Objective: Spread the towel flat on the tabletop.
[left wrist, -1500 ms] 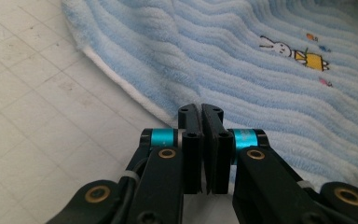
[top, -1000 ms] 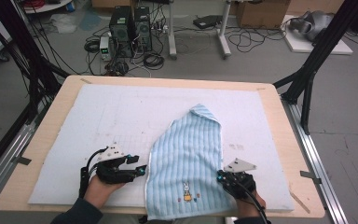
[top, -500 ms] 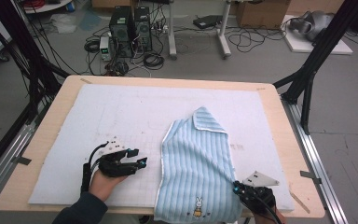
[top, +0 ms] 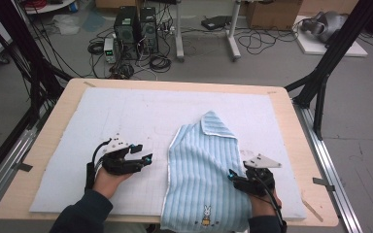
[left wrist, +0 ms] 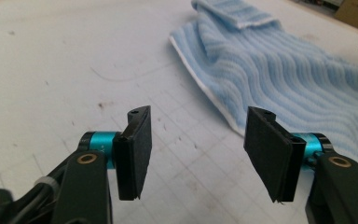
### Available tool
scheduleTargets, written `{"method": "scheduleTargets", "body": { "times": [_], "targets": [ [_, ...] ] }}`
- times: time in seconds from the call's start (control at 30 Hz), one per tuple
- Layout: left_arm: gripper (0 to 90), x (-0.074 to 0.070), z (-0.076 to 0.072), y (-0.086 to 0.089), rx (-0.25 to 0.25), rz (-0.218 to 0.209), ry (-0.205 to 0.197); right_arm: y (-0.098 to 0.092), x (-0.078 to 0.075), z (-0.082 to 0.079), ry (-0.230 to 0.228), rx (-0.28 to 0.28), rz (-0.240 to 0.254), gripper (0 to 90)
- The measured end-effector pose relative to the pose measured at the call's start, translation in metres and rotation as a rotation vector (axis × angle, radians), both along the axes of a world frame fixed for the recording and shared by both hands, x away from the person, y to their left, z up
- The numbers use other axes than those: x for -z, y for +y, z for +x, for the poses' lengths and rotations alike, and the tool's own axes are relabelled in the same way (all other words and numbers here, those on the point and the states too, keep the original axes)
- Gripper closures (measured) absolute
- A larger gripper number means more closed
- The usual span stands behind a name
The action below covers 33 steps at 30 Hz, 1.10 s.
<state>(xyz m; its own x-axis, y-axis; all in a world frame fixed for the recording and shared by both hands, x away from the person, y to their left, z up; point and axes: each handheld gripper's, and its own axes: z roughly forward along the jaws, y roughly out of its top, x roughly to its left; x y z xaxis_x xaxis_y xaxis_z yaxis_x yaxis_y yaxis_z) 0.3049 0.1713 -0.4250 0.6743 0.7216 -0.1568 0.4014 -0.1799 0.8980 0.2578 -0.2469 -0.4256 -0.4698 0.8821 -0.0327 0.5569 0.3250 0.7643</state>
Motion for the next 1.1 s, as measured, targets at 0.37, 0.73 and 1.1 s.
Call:
{"method": "scheduleTargets", "body": {
  "times": [0.37,0.73,1.1],
  "targets": [
    [36.8,-0.012,0.025,-0.001,-0.04,0.005,-0.03,0.013,0.001,0.043,0.034,-0.036,-0.05,42.8],
    [37.0,-0.007,0.042,0.004,-0.069,-0.018,-0.004,0.013,0.013,0.062,0.109,-0.088,-0.047,72.4],
    [37.2,-0.024,0.045,-0.002,-0.064,-0.004,-0.012,0.007,0.013,0.052,0.101,-0.095,-0.043,85.8]
  ]
}}
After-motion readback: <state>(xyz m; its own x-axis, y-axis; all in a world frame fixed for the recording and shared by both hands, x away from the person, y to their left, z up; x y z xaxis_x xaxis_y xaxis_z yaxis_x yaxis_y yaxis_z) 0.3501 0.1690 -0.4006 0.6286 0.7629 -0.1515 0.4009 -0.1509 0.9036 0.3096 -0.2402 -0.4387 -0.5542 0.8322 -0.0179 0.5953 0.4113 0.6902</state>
